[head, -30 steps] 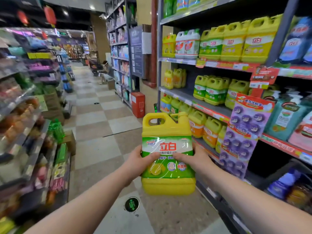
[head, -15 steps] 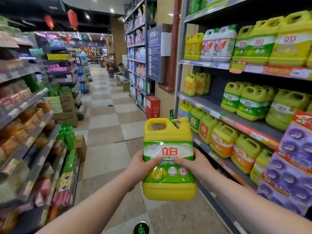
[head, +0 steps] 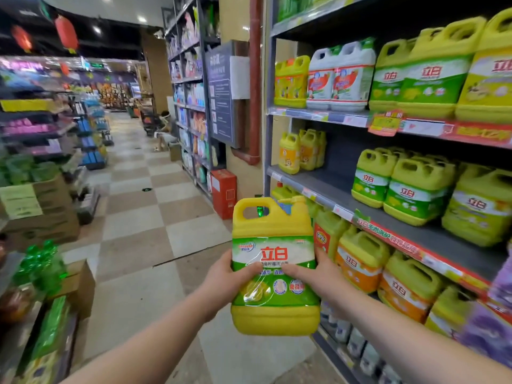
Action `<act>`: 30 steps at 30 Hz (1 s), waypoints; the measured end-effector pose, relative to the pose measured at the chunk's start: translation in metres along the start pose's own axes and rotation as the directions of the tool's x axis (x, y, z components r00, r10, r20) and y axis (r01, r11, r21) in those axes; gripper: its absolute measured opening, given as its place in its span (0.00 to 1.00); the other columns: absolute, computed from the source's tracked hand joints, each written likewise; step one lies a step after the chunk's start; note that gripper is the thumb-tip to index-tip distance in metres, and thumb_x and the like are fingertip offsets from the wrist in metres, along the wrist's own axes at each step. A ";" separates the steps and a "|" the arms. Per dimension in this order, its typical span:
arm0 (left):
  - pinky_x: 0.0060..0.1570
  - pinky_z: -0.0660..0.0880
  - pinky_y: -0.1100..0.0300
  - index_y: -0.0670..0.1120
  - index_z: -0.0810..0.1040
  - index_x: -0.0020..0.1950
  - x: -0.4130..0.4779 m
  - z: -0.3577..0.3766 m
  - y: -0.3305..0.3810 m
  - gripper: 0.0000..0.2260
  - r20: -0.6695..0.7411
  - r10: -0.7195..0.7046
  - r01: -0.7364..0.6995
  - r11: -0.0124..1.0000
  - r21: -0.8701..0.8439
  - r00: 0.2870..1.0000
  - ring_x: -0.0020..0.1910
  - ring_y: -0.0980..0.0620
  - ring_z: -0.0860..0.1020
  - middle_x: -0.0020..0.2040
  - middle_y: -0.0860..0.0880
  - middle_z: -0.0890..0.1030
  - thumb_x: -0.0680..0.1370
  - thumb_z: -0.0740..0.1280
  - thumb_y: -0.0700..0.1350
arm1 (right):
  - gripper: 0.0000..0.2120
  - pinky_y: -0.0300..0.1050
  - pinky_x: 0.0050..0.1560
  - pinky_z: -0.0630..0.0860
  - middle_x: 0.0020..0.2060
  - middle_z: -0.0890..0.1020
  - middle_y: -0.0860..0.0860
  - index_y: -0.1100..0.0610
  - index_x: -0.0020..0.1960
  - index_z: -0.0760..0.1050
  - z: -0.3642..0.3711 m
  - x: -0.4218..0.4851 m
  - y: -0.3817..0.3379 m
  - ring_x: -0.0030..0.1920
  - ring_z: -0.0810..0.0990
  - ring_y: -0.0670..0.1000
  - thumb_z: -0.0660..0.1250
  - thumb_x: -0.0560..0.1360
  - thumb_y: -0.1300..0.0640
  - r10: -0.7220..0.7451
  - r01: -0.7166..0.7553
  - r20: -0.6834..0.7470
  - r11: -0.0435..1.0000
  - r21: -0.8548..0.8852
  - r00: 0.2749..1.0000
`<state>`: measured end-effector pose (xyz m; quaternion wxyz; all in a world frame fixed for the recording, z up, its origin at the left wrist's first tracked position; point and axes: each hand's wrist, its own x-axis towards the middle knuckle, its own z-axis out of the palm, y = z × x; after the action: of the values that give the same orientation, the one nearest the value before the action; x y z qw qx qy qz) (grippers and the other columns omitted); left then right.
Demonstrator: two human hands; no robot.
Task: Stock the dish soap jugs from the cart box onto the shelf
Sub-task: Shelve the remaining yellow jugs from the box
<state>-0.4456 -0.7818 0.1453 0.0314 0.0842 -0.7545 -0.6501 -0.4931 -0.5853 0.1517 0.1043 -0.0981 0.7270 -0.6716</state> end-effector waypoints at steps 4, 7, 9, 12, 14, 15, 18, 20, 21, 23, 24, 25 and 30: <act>0.46 0.81 0.54 0.51 0.74 0.60 0.061 0.010 -0.003 0.18 0.105 -0.009 0.010 1.000 -0.005 0.994 0.49 0.51 0.83 0.54 0.50 0.83 0.72 0.72 0.51 | 0.29 0.34 0.34 0.78 0.50 0.83 0.49 0.55 0.63 0.70 -0.014 0.043 0.005 0.42 0.83 0.43 0.78 0.65 0.59 0.014 -0.019 -0.098 0.999 -0.047 0.995; 0.44 0.80 0.57 0.52 0.75 0.60 0.109 0.017 -0.004 0.18 0.181 0.011 -0.010 1.000 -0.005 0.983 0.49 0.53 0.83 0.53 0.52 0.83 0.71 0.73 0.50 | 0.30 0.37 0.39 0.79 0.49 0.82 0.49 0.55 0.63 0.70 -0.023 0.077 0.011 0.45 0.82 0.47 0.79 0.64 0.58 0.020 -0.035 -0.195 0.997 -0.073 0.981; 0.44 0.81 0.57 0.52 0.75 0.61 0.147 0.021 -0.001 0.19 0.235 0.034 -0.033 0.999 -0.005 0.971 0.49 0.53 0.83 0.53 0.52 0.83 0.71 0.73 0.51 | 0.31 0.43 0.44 0.80 0.50 0.82 0.50 0.54 0.63 0.70 -0.029 0.104 0.010 0.46 0.82 0.49 0.79 0.63 0.59 0.021 -0.041 -0.262 0.997 -0.073 0.965; 0.54 0.79 0.51 0.52 0.74 0.62 0.203 0.023 0.011 0.20 0.303 0.077 -0.082 0.997 0.003 0.950 0.52 0.51 0.81 0.56 0.51 0.82 0.72 0.72 0.50 | 0.31 0.49 0.48 0.81 0.52 0.83 0.52 0.54 0.62 0.70 -0.037 0.146 0.004 0.47 0.83 0.51 0.79 0.62 0.58 0.029 -0.051 -0.344 0.997 -0.054 0.938; 0.55 0.78 0.53 0.52 0.74 0.60 0.238 0.026 0.019 0.17 0.340 0.105 -0.123 0.992 0.032 0.934 0.53 0.52 0.81 0.57 0.51 0.81 0.72 0.72 0.50 | 0.31 0.38 0.37 0.80 0.48 0.83 0.47 0.52 0.61 0.70 -0.040 0.169 0.001 0.42 0.84 0.45 0.80 0.62 0.56 0.032 -0.048 -0.373 0.998 -0.034 0.927; 0.54 0.78 0.55 0.53 0.74 0.58 0.254 0.028 0.021 0.15 0.357 0.120 -0.146 0.988 0.049 0.926 0.52 0.53 0.80 0.56 0.51 0.81 0.72 0.72 0.49 | 0.30 0.36 0.34 0.78 0.46 0.82 0.45 0.51 0.60 0.70 -0.041 0.178 0.000 0.41 0.83 0.43 0.79 0.62 0.56 0.031 -0.046 -0.398 0.999 -0.028 0.917; 0.50 0.78 0.63 0.54 0.73 0.56 0.297 0.040 0.025 0.14 0.426 0.145 -0.186 0.981 0.056 0.893 0.49 0.58 0.79 0.56 0.53 0.81 0.73 0.72 0.49 | 0.27 0.41 0.44 0.79 0.50 0.82 0.48 0.50 0.58 0.72 -0.047 0.200 0.003 0.47 0.82 0.47 0.79 0.63 0.55 0.038 -0.067 -0.491 0.997 -0.042 0.870; 0.39 0.73 0.76 0.56 0.71 0.53 0.320 0.055 0.023 0.13 0.481 0.153 -0.203 0.978 0.053 0.863 0.43 0.69 0.74 0.51 0.61 0.78 0.73 0.71 0.49 | 0.29 0.45 0.50 0.78 0.53 0.81 0.49 0.52 0.62 0.71 -0.057 0.208 0.005 0.51 0.81 0.50 0.79 0.64 0.55 0.047 -0.088 -0.549 0.995 -0.048 0.834; 0.39 0.73 0.77 0.57 0.71 0.52 0.329 0.065 0.023 0.12 0.511 0.145 -0.196 0.979 0.048 0.847 0.42 0.70 0.73 0.51 0.61 0.77 0.73 0.71 0.48 | 0.30 0.45 0.51 0.77 0.54 0.81 0.50 0.54 0.63 0.70 -0.063 0.211 0.006 0.51 0.81 0.50 0.79 0.64 0.56 0.050 -0.097 -0.577 0.994 -0.051 0.815; 0.51 0.78 0.61 0.56 0.73 0.53 0.345 0.085 0.025 0.12 0.572 0.118 -0.176 0.983 0.048 0.812 0.49 0.59 0.79 0.57 0.53 0.81 0.73 0.72 0.48 | 0.29 0.37 0.47 0.78 0.52 0.81 0.48 0.53 0.62 0.71 -0.079 0.215 0.007 0.49 0.81 0.47 0.78 0.65 0.57 0.044 -0.109 -0.623 0.992 -0.066 0.781; 0.55 0.78 0.54 0.55 0.74 0.55 0.353 0.096 0.028 0.14 0.598 0.107 -0.173 0.984 0.054 0.795 0.52 0.54 0.80 0.58 0.50 0.81 0.73 0.72 0.49 | 0.28 0.33 0.44 0.78 0.51 0.81 0.47 0.53 0.61 0.71 -0.088 0.218 0.007 0.48 0.81 0.45 0.78 0.65 0.57 0.040 -0.112 -0.642 0.991 -0.072 0.766; 0.57 0.77 0.50 0.53 0.74 0.58 0.362 0.109 0.030 0.16 0.623 0.106 -0.180 0.982 0.057 0.775 0.53 0.51 0.80 0.58 0.50 0.81 0.73 0.72 0.50 | 0.27 0.33 0.44 0.78 0.52 0.81 0.48 0.53 0.60 0.71 -0.099 0.221 0.008 0.48 0.81 0.45 0.78 0.65 0.58 0.040 -0.114 -0.659 0.991 -0.069 0.751; 0.42 0.77 0.69 0.57 0.73 0.51 0.401 0.176 0.040 0.10 0.687 0.132 -0.202 0.979 0.022 0.714 0.46 0.63 0.80 0.50 0.58 0.81 0.74 0.71 0.49 | 0.34 0.53 0.58 0.77 0.57 0.81 0.51 0.54 0.65 0.69 -0.161 0.241 0.015 0.54 0.81 0.52 0.79 0.64 0.56 0.046 -0.133 -0.715 0.989 -0.066 0.698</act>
<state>-0.8709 -0.6717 0.1327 -0.1932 -0.2275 -0.7477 -0.5932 -0.7699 -0.4980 0.1447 -0.1571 0.1984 0.7514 -0.6094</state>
